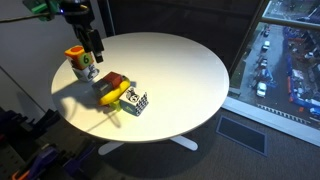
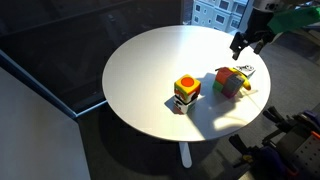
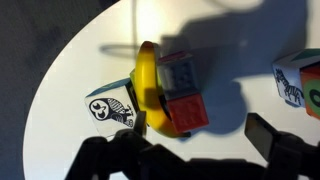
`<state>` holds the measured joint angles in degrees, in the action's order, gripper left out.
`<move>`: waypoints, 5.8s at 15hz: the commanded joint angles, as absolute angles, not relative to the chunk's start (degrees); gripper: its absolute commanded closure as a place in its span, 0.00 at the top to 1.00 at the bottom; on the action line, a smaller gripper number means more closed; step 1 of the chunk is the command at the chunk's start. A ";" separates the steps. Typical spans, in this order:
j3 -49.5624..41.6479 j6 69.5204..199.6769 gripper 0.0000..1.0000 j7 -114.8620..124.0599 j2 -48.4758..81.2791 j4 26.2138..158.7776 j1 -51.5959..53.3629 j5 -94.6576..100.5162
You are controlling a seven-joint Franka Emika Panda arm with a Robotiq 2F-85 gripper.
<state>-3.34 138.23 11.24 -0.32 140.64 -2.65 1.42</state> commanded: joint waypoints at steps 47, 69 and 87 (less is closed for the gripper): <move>-13.16 155.00 1.00 41.86 17.91 134.19 -7.46 -7.65; -14.71 158.14 1.00 46.98 27.01 129.56 -4.44 -11.34; -14.80 157.95 0.51 45.86 28.36 129.93 -3.69 -11.13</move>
<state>-14.41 157.77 46.05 28.31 130.27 -4.26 -10.69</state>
